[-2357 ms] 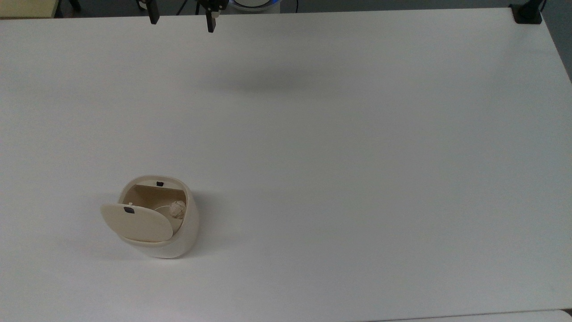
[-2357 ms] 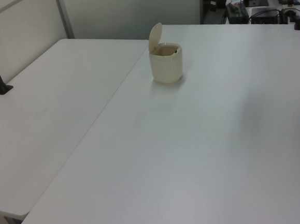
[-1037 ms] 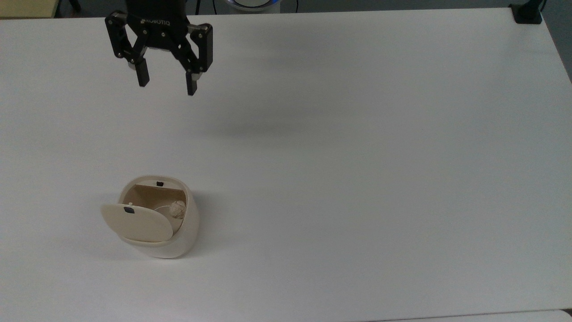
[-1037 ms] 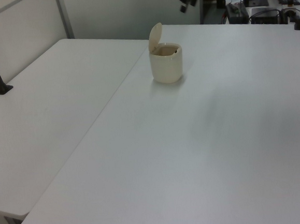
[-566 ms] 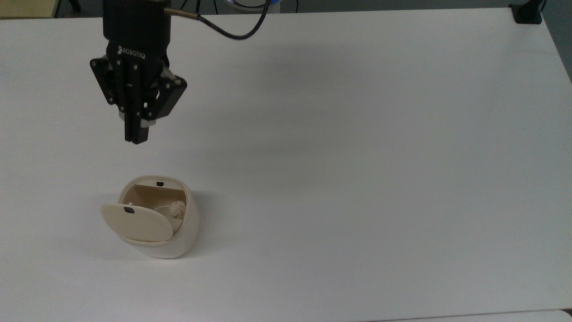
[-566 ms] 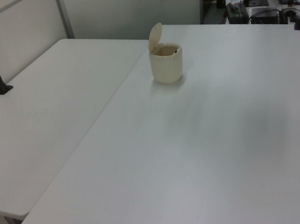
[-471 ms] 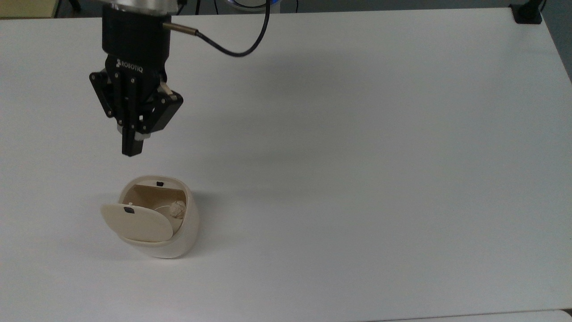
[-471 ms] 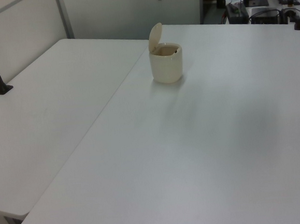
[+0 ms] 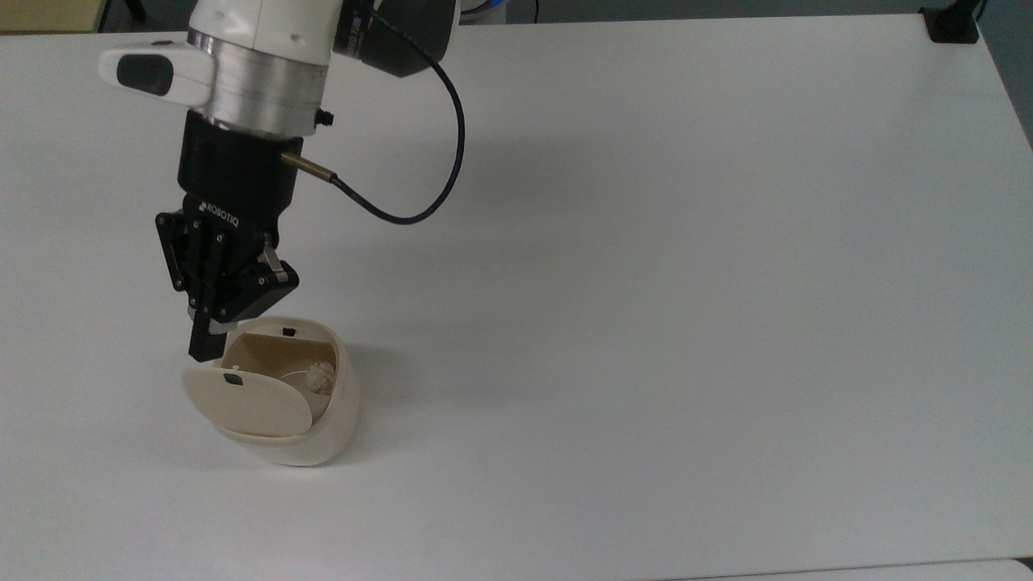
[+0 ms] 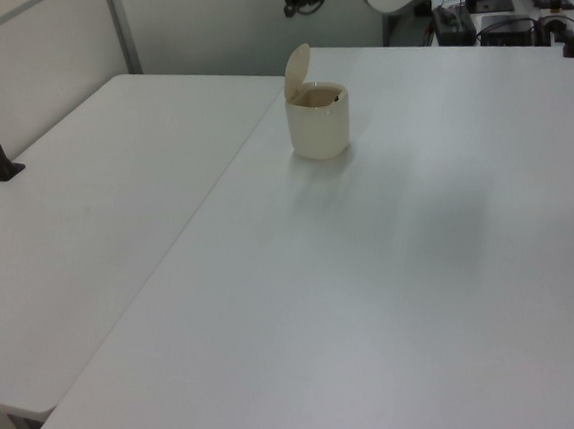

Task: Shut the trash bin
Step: 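Lower the gripper toward the raised lid of the cream bin, then press the gripper fingertips against the lid's inner face, tipping it over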

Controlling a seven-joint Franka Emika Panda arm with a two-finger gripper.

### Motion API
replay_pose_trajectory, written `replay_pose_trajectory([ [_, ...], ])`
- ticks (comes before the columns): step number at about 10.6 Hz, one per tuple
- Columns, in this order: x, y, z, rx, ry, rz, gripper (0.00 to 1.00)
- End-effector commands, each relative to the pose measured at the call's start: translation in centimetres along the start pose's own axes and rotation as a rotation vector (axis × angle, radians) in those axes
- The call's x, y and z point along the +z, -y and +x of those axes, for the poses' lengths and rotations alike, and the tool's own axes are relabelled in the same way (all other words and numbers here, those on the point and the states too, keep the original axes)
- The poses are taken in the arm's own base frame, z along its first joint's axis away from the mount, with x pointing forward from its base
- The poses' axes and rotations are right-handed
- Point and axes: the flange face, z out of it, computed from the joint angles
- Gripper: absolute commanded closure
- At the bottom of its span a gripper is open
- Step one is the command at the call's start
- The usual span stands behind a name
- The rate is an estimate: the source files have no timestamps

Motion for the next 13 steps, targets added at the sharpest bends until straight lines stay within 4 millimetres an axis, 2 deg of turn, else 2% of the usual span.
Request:
replay_pose_trajectory([
  [1,1.1,0.2,-0.9,-0.019,-0.019,-0.028,1.00],
  [7,5.1,-0.6,-3.6,-0.067,0.011,-0.074,1.00],
  [11,5.0,-1.2,-3.5,-0.078,0.019,-0.083,1.00],
  [13,4.8,-2.4,-3.4,-0.113,0.033,-0.094,1.00],
])
